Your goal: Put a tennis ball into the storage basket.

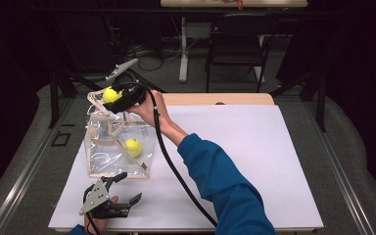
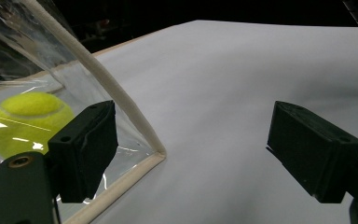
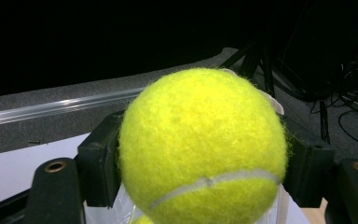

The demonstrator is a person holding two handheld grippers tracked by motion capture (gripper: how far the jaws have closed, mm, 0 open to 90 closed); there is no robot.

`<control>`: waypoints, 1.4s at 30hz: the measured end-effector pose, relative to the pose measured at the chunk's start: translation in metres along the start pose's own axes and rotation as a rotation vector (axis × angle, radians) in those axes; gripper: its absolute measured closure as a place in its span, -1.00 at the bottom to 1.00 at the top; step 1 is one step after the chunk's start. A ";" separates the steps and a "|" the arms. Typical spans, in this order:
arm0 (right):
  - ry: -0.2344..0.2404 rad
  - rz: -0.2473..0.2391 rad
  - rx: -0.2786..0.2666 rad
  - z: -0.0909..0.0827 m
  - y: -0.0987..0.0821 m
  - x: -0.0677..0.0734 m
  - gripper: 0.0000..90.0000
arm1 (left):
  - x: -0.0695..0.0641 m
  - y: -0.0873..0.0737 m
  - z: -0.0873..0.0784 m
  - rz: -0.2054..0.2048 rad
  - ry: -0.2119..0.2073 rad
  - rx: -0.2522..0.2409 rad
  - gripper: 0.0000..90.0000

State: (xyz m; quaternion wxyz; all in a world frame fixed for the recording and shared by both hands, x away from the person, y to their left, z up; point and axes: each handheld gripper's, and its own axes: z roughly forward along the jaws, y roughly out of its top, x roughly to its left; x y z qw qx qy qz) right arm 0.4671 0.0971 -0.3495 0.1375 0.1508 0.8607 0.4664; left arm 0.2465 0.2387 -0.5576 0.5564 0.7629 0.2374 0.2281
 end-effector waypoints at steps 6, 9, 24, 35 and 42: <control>0.004 0.002 0.002 0.004 0.000 0.000 -0.41 | 0.000 0.000 0.000 -0.001 -0.001 0.000 -0.65; 0.006 0.004 0.007 0.006 0.000 0.001 -0.41 | 0.000 0.000 0.000 -0.002 -0.001 -0.001 -0.65; 0.010 0.009 0.021 0.015 0.001 0.003 -0.42 | 0.000 0.000 -0.001 -0.004 -0.001 -0.002 -0.65; 0.012 0.018 0.032 0.020 0.000 0.004 -0.42 | -0.001 0.000 -0.001 -0.006 0.005 -0.006 -0.65; 0.017 0.020 0.043 0.024 0.000 0.004 -0.42 | -0.001 0.000 -0.001 -0.005 0.008 -0.005 -0.65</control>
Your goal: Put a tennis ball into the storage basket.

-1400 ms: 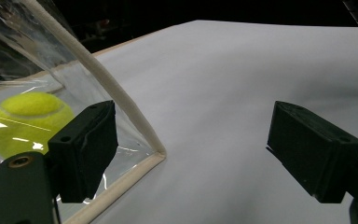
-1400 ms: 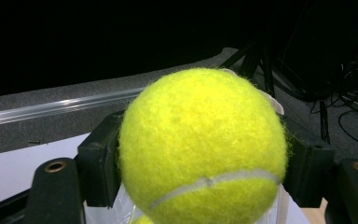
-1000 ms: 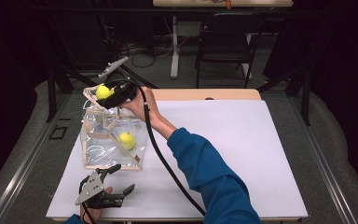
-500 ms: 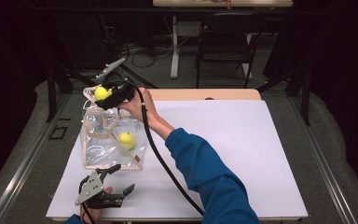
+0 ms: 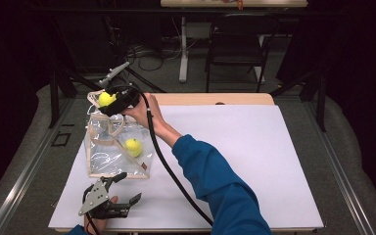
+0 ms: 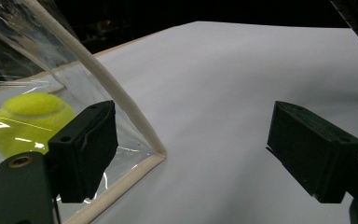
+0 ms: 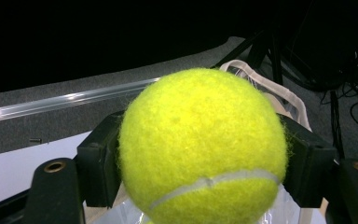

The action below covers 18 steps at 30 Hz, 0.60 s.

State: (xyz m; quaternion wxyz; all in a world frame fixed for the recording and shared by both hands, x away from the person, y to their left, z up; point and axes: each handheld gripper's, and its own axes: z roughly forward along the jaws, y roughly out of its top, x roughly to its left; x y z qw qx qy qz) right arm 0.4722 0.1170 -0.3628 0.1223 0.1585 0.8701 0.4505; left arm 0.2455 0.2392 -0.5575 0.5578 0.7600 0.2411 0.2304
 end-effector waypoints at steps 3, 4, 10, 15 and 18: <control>0.001 0.003 0.008 0.002 -0.001 0.000 -0.42 | 0.000 0.000 0.000 0.001 -0.004 0.000 -0.65; 0.003 0.003 0.009 0.003 -0.001 0.001 -0.42 | 0.000 0.000 0.000 0.000 0.000 -0.001 -0.65; 0.003 0.008 0.019 0.006 -0.001 0.001 -0.42 | 0.000 0.000 0.000 0.001 -0.005 0.000 -0.65; 0.003 0.021 0.026 0.007 -0.003 0.000 -0.43 | 0.000 0.000 -0.001 0.001 -0.005 -0.001 -0.65; 0.001 0.027 0.029 0.007 -0.003 -0.001 -0.43 | 0.000 0.000 0.000 0.000 -0.005 -0.001 -0.65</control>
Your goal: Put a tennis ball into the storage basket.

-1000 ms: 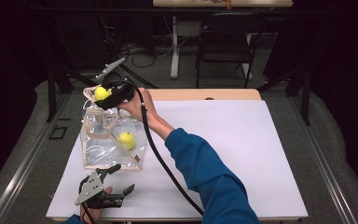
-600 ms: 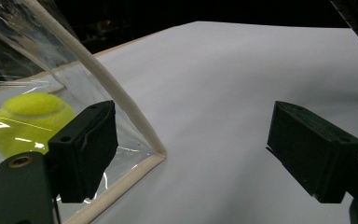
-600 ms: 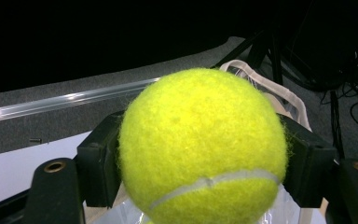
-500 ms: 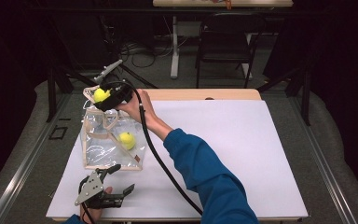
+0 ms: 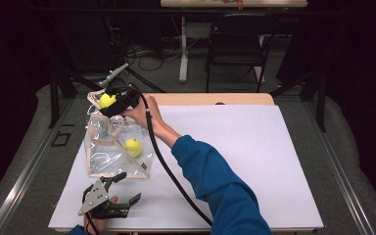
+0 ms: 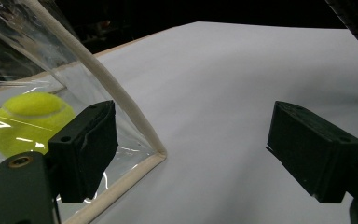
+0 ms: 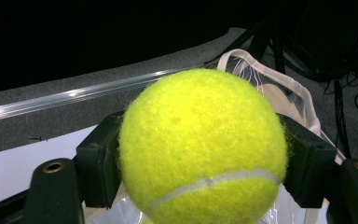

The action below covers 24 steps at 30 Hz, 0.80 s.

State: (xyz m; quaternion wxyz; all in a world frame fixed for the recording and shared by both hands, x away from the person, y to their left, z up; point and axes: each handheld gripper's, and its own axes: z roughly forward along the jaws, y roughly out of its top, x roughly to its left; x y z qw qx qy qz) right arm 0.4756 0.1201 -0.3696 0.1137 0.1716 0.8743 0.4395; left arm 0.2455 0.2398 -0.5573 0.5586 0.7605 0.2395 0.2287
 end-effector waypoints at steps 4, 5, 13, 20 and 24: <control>0.003 0.014 0.010 0.001 -0.002 -0.001 -0.46 | 0.000 0.000 0.000 0.000 0.000 -0.001 -0.65; 0.004 0.017 0.007 0.001 -0.002 -0.002 -0.47 | 0.000 0.000 0.000 0.000 0.000 0.000 -0.65; 0.001 0.036 -0.021 -0.013 -0.004 -0.006 -0.68 | 0.000 0.000 0.000 -0.001 -0.002 -0.002 -0.65; 0.022 0.034 -0.015 -0.029 -0.011 -0.011 -0.78 | -0.001 0.000 0.000 -0.002 0.002 -0.001 -0.65; 0.028 0.032 -0.014 -0.031 -0.013 -0.012 -0.80 | -0.001 0.000 0.000 -0.002 0.002 -0.001 -0.65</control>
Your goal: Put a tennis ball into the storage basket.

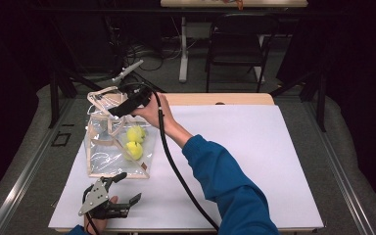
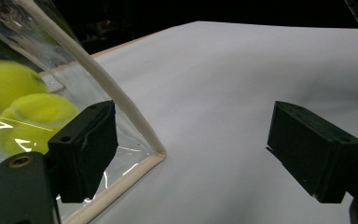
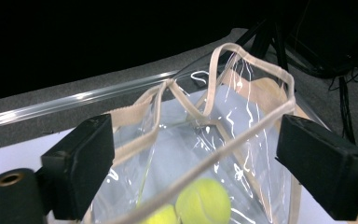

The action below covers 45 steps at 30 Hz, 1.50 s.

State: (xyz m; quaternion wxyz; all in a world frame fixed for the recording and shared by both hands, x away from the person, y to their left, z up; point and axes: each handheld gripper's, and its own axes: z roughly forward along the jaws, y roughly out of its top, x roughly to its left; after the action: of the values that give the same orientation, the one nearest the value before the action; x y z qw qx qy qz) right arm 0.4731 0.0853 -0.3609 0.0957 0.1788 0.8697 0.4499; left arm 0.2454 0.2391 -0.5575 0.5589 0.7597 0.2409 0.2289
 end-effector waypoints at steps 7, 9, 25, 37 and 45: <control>0.020 -0.002 0.037 -0.020 -0.023 -0.005 -0.91 | -0.001 0.000 0.002 0.004 -0.001 0.011 -0.65; 0.022 0.000 0.041 -0.024 -0.028 -0.007 -0.93 | -0.001 0.000 0.002 0.003 0.000 0.011 -0.65; 0.015 0.000 0.065 -0.045 -0.055 -0.009 -0.96 | -0.002 0.000 0.003 0.007 0.008 0.016 -0.65; 0.003 -0.002 0.103 -0.052 -0.078 -0.007 -0.96 | -0.002 0.000 0.001 0.013 0.006 0.015 -0.65; -0.003 -0.001 0.134 -0.057 -0.099 -0.006 -0.97 | -0.003 0.000 0.000 0.014 0.005 0.014 -0.65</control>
State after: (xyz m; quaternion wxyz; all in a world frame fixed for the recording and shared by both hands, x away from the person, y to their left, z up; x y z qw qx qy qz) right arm 0.4380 -0.0122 -0.4093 0.0849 0.1849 0.8979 0.3903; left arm 0.2432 0.2375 -0.5575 0.5515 0.7647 0.2386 0.2328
